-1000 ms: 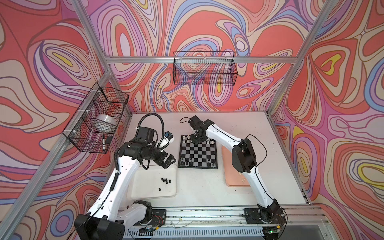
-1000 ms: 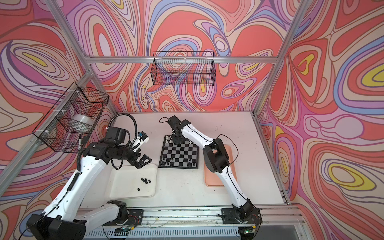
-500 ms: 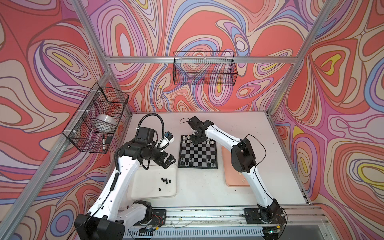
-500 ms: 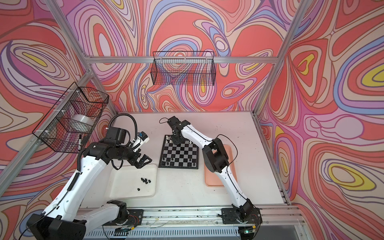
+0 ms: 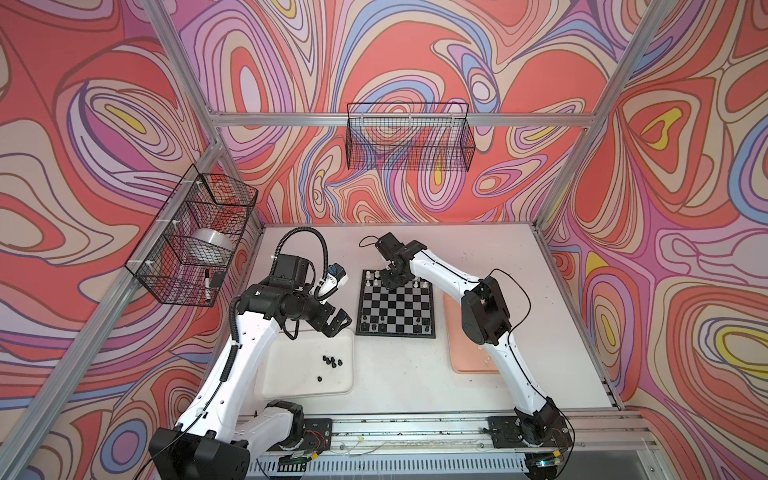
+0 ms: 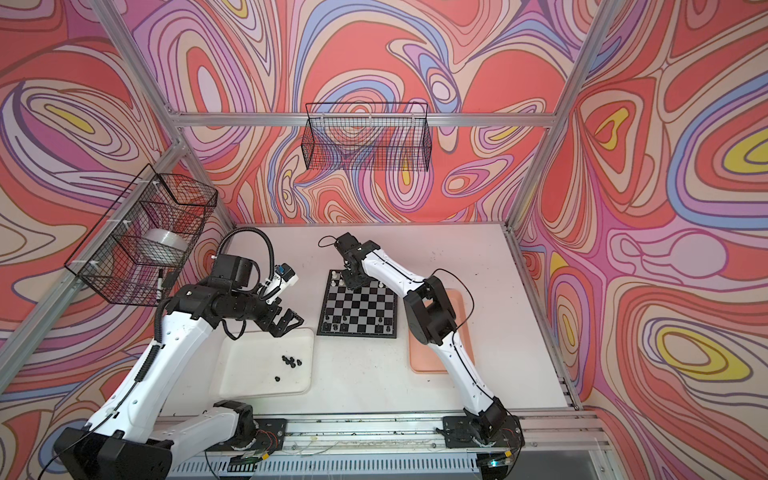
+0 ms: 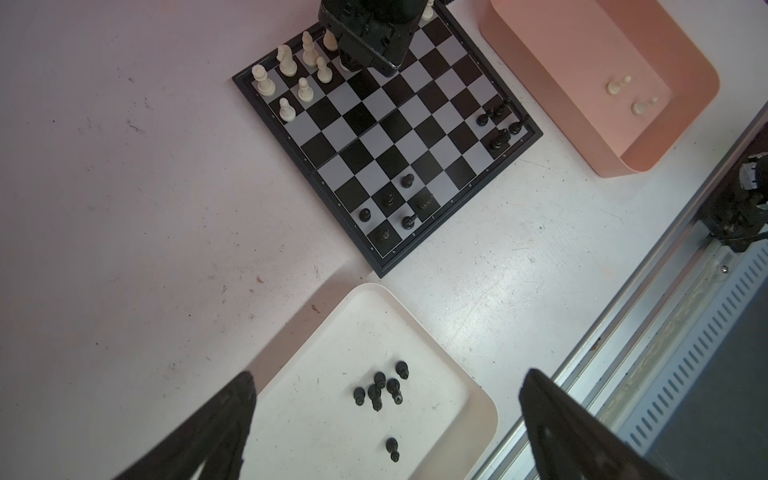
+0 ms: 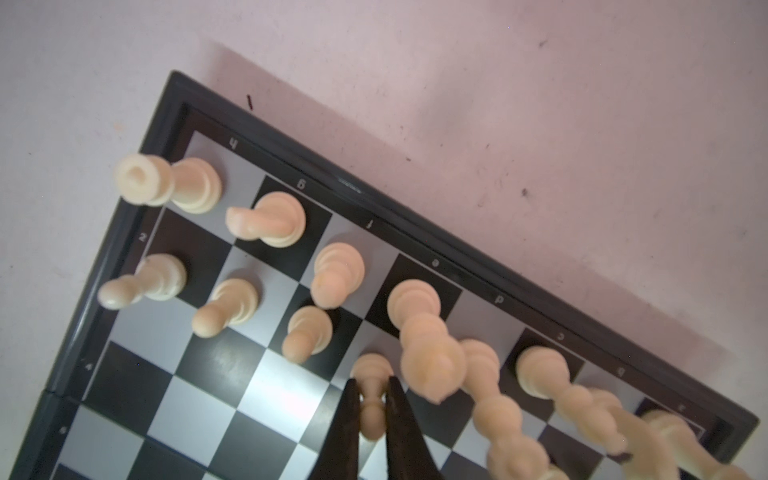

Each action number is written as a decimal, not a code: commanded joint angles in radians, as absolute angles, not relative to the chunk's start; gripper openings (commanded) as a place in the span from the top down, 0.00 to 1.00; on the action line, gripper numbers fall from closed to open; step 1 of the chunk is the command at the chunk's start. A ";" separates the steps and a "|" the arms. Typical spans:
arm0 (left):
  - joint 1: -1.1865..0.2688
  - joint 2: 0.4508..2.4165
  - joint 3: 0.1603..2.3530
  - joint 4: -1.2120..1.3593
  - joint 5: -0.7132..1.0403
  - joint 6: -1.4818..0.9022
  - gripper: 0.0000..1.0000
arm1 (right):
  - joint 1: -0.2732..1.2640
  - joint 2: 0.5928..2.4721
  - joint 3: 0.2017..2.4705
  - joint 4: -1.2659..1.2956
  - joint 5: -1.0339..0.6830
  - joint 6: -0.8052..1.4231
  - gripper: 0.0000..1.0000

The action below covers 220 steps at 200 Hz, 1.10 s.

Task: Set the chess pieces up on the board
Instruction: 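Lower the held cream pawn onto a square beside the cream pawn row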

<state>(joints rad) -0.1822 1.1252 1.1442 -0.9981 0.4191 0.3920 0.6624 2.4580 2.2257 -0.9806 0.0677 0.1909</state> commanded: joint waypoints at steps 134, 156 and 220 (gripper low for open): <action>-0.177 1.109 1.132 -0.997 0.435 0.396 0.00 | 0.669 2.476 2.248 -0.997 0.085 0.180 0.85; -0.177 1.109 1.131 -0.996 0.435 0.397 0.00 | 0.669 2.476 2.249 -0.997 0.085 0.181 0.83; -0.178 1.106 1.131 -0.997 0.436 0.396 0.00 | 0.669 2.473 2.253 -0.993 0.087 0.177 0.80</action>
<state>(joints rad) -0.1822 1.1252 1.1423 -0.9977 0.4198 0.3920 0.6624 2.4599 2.2265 -0.9878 0.0788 0.1833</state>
